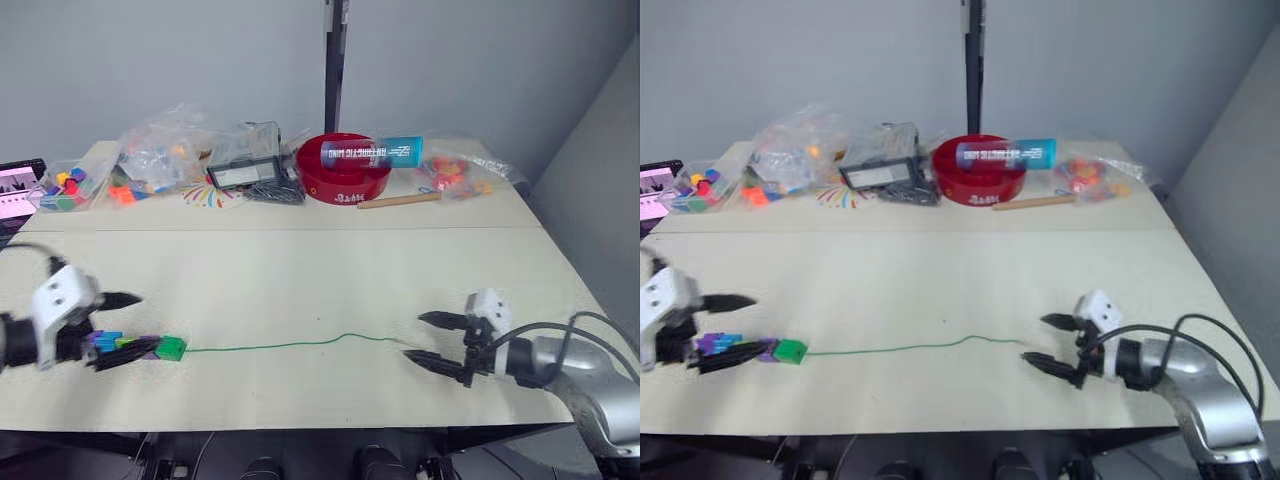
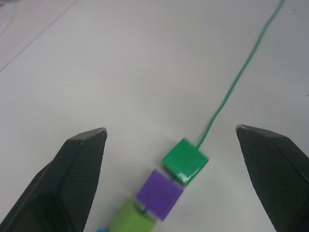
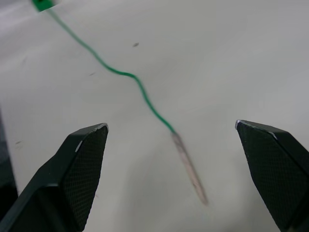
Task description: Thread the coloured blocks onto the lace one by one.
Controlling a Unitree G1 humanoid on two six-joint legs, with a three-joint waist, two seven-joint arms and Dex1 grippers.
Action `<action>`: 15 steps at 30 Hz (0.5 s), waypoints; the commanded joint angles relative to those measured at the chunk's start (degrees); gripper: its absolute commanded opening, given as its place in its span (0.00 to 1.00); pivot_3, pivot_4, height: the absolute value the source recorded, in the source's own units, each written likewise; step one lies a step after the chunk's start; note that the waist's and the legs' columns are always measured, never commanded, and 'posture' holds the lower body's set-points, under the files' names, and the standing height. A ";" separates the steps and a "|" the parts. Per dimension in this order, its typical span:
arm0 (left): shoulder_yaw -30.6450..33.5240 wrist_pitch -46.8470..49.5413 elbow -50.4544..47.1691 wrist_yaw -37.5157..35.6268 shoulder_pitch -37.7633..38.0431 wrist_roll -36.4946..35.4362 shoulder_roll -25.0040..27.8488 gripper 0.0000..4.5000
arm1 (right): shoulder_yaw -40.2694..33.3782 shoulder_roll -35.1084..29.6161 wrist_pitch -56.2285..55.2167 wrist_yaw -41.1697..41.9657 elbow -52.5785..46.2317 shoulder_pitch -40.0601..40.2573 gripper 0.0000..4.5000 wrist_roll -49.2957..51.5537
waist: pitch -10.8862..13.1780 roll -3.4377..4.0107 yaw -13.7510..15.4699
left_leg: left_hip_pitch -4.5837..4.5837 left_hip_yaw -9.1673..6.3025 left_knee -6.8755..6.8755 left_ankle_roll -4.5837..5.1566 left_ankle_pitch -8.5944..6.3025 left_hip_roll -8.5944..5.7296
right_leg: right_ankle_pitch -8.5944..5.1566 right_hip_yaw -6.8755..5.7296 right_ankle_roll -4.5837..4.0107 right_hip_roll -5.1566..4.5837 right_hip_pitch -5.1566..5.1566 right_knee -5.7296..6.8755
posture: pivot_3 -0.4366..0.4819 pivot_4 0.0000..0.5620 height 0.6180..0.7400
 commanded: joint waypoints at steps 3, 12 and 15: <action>7.77 -2.60 1.06 2.36 6.05 -4.33 -3.52 1.00 | -6.03 0.46 -2.60 -2.63 1.09 3.01 0.99 1.18 | 0.04 -0.25 0.23 | 0.02 -0.03 0.00 -0.07 0.04 0.00 | 0.03 -0.03 -0.06 0.00 0.05 0.02 | 0.48 0.27 0.92; 8.27 -11.72 13.62 4.59 12.90 -4.87 -6.62 1.00 | -11.47 1.76 -8.12 -3.15 7.08 11.40 0.99 0.63 | 0.04 -0.42 0.04 | 0.18 0.03 0.01 -0.22 0.13 0.01 | 0.03 0.00 -0.06 0.01 0.18 0.02 | 0.48 0.27 0.92; 6.77 -13.72 14.76 5.34 13.46 -4.94 -7.27 1.00 | -11.22 1.85 -9.36 -3.23 7.85 12.11 0.99 0.49 | 0.03 -0.42 -0.01 | 0.30 0.10 0.01 -0.28 0.16 0.02 | 0.03 0.02 0.00 0.00 0.26 0.02 | 0.48 0.27 0.92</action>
